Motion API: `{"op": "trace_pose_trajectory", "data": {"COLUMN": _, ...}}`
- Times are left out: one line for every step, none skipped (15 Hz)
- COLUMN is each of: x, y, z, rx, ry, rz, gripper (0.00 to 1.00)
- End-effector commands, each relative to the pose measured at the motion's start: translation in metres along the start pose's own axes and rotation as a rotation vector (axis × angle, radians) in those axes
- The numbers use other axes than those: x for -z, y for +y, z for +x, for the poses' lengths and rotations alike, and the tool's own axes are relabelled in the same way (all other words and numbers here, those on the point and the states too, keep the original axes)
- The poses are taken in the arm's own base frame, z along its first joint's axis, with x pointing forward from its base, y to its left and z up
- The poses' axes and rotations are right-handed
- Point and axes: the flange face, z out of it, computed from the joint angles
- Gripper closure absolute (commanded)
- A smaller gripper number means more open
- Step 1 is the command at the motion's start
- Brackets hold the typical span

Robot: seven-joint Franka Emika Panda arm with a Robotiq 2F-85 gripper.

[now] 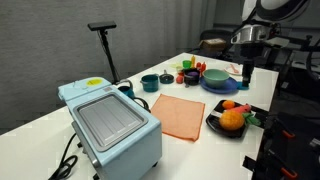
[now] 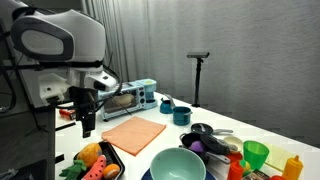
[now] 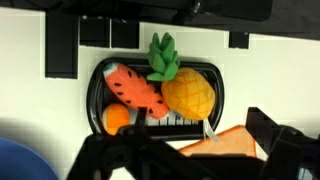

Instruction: Put the pineapple, the watermelon and the orange plush toys in the green bowl

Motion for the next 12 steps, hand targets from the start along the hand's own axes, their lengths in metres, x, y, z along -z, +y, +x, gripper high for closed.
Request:
{"op": "trace_pose_trajectory", "data": {"x": -0.024, "y": -0.020, "z": 0.030, "rx": 0.099, "ry": 0.055, "rz": 0.041, "gripper": 0.00}}
{"op": "trace_pose_trajectory", "data": {"x": -0.035, "y": -0.024, "z": 0.035, "rx": 0.140, "ry": 0.032, "rz": 0.057, "gripper": 0.00}}
{"op": "trace_pose_trajectory", "data": {"x": -0.043, "y": -0.028, "z": 0.039, "rx": 0.177, "ry": 0.002, "rz": 0.073, "gripper": 0.00}}
{"op": "trace_pose_trajectory", "data": {"x": -0.052, "y": -0.029, "z": 0.040, "rx": 0.205, "ry": -0.031, "rz": 0.062, "gripper": 0.00}}
{"op": "trace_pose_trajectory", "data": {"x": -0.061, "y": -0.028, "z": 0.042, "rx": 0.229, "ry": -0.079, "rz": 0.027, "gripper": 0.00}}
{"op": "trace_pose_trajectory", "data": {"x": -0.068, "y": -0.027, "z": 0.044, "rx": 0.251, "ry": -0.096, "rz": 0.010, "gripper": 0.00}}
{"op": "trace_pose_trajectory", "data": {"x": -0.075, "y": -0.026, "z": 0.046, "rx": 0.273, "ry": -0.102, "rz": 0.000, "gripper": 0.00}}
{"op": "trace_pose_trajectory", "data": {"x": -0.083, "y": -0.027, "z": 0.049, "rx": 0.290, "ry": -0.106, "rz": -0.006, "gripper": 0.00}}
{"op": "trace_pose_trajectory", "data": {"x": -0.091, "y": -0.027, "z": 0.052, "rx": 0.295, "ry": -0.109, "rz": -0.015, "gripper": 0.00}}
{"op": "trace_pose_trajectory", "data": {"x": -0.101, "y": -0.029, "z": 0.055, "rx": 0.311, "ry": -0.112, "rz": -0.017, "gripper": 0.00}}
{"op": "trace_pose_trajectory", "data": {"x": -0.110, "y": -0.031, "z": 0.058, "rx": 0.322, "ry": -0.120, "rz": -0.018, "gripper": 0.00}}
{"op": "trace_pose_trajectory", "data": {"x": -0.120, "y": -0.034, "z": 0.061, "rx": 0.338, "ry": -0.132, "rz": -0.027, "gripper": 0.00}}
